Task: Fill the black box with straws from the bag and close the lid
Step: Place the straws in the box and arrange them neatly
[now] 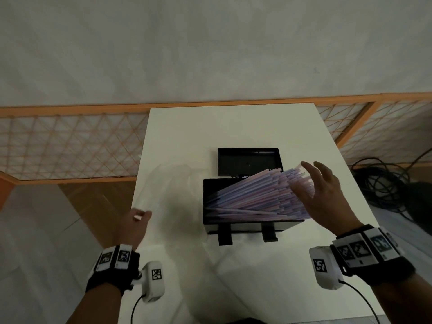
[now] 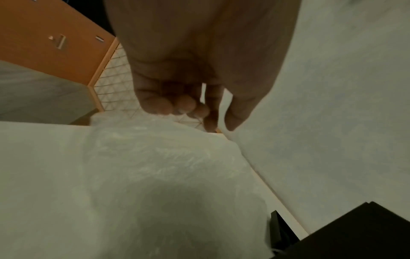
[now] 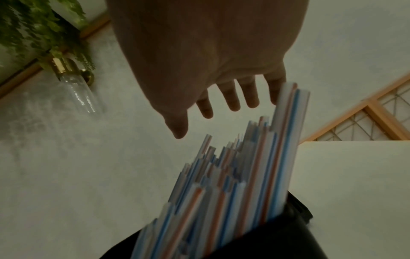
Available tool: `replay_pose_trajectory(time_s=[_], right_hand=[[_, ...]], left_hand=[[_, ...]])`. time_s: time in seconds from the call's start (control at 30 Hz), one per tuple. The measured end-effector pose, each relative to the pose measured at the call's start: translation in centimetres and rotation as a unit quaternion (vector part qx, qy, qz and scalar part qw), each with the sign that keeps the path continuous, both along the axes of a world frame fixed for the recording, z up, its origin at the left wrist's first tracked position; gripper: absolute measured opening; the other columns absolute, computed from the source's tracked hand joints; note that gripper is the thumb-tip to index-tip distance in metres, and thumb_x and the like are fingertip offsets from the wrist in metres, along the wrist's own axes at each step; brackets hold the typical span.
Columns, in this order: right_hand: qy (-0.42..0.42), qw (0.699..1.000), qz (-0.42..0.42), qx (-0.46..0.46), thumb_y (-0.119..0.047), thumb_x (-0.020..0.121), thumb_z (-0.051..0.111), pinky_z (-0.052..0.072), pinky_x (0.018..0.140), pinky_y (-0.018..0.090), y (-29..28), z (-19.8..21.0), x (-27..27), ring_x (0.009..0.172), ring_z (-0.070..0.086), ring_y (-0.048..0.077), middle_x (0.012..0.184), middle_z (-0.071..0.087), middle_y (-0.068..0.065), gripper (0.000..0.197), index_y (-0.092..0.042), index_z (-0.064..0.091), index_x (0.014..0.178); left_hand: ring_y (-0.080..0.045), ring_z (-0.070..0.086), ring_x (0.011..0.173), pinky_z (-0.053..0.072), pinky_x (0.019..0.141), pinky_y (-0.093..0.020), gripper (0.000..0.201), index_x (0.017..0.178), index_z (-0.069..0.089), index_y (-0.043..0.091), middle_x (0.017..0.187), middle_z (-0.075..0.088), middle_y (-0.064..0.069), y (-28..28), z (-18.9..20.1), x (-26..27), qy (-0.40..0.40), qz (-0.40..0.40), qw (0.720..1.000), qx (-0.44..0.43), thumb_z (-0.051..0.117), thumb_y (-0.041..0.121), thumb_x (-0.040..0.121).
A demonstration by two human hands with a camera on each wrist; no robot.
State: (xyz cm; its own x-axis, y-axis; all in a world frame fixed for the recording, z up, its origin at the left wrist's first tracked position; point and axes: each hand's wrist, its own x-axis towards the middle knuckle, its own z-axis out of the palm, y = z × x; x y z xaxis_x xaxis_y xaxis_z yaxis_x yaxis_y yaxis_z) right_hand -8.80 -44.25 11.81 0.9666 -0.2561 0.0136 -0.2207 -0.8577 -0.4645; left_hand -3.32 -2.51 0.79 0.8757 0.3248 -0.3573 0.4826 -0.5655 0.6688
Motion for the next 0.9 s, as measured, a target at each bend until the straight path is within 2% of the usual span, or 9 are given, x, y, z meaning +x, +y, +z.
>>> replay_pose_trajectory(time_s=[0.03,0.13,0.27,0.47,0.57,0.63,0.7,0.77,0.9], right_hand=[[0.034,0.999,-0.006,0.025,-0.037,0.087,0.059,0.028,0.109,0.051,0.2,0.0,0.0,0.138,0.024,0.037,0.153,0.022,0.015,0.066,-0.02,0.03,0.144],[0.086,0.995,0.002,0.06,-0.04,0.09,0.053,0.018,0.115,0.045,1.1,-0.3,-0.1,0.145,0.012,0.029,0.158,0.009,0.008,0.071,-0.024,0.016,0.149],[0.072,0.997,0.033,0.013,-0.03,0.089,0.059,0.02,0.113,0.039,1.7,-0.6,0.1,0.14,0.022,0.029,0.152,0.025,0.015,0.068,-0.013,0.025,0.145],[0.078,0.996,0.04,0.022,-0.026,0.089,0.06,0.024,0.112,0.041,1.1,0.6,0.2,0.139,0.026,0.031,0.151,0.026,0.013,0.057,-0.006,0.039,0.139],[0.017,0.998,-0.009,0.059,-0.031,0.088,0.061,0.027,0.108,0.032,-1.0,1.2,0.1,0.136,0.034,0.028,0.148,0.033,0.013,0.064,-0.012,0.034,0.142],[0.001,0.995,-0.049,0.083,-0.034,0.089,0.059,0.028,0.109,0.032,-2.0,1.0,-0.1,0.134,0.038,0.025,0.146,0.037,0.012,0.064,-0.013,0.033,0.143],[0.004,0.987,-0.078,0.138,-0.037,0.089,0.056,0.033,0.111,0.04,-2.1,0.2,0.0,0.134,0.039,0.025,0.148,0.036,0.011,0.066,-0.014,0.029,0.145],[0.007,0.977,-0.088,0.192,-0.037,0.089,0.056,0.035,0.11,0.043,-1.3,-0.8,0.3,0.135,0.038,0.025,0.149,0.033,0.011,0.068,-0.014,0.026,0.146],[-0.027,0.978,-0.089,0.188,-0.028,0.089,0.06,0.03,0.104,0.026,0.2,-2.5,1.0,0.131,0.042,0.026,0.143,0.042,0.014,0.063,-0.008,0.033,0.143]], left_hand=[[-0.031,0.054,0.079,0.045,0.073,-0.036,0.013,0.093,0.06,0.015,0.082,0.055,-0.01,-0.1,0.3,0.3,-0.012,-0.011,1.0,0.01,0.064,0.026,0.086],[-0.031,0.055,0.106,0.048,0.091,-0.041,0.044,0.121,0.053,0.039,0.12,0.053,-0.012,-0.4,-1.3,0.3,0.033,-0.117,0.989,0.087,0.067,0.034,0.079],[-0.03,0.048,0.12,0.039,0.101,-0.033,0.062,0.139,0.04,0.023,0.134,0.038,-0.018,-1.9,-3.3,-1.5,0.102,-0.204,0.962,0.153,0.066,0.02,0.083],[-0.037,0.053,0.108,0.045,0.089,-0.038,0.054,0.132,0.049,0.018,0.129,0.039,-0.021,-2.5,-2.4,-2.0,0.067,-0.157,0.978,0.122,0.068,0.019,0.082],[-0.038,0.061,0.088,0.047,0.075,-0.037,0.024,0.107,0.064,0.009,0.098,0.058,-0.019,-3.2,1.3,0.3,-0.072,-0.147,0.982,0.095,0.066,0.015,0.083],[-0.029,0.06,0.073,0.048,0.069,-0.034,0.014,0.097,0.065,0.011,0.082,0.06,-0.008,-5.2,4.6,2.3,-0.145,-0.176,0.972,0.058,0.066,0.015,0.084],[-0.023,0.058,0.069,0.049,0.07,-0.031,0.017,0.099,0.064,0.017,0.084,0.061,-0.002,-8.8,7.8,3.6,-0.19,-0.243,0.951,0.003,0.069,0.018,0.082],[-0.018,0.059,0.083,0.046,0.077,-0.026,0.037,0.113,0.061,0.02,0.1,0.058,0.0,-13.1,9.7,4.1,-0.186,-0.35,0.918,-0.027,0.073,0.023,0.078],[-0.015,0.039,0.126,0.034,0.104,-0.029,0.09,0.142,0.03,0.023,0.138,0.039,0.0,-18.9,9.5,4.1,-0.064,-0.54,0.838,0.037,0.078,0.042,0.069]])
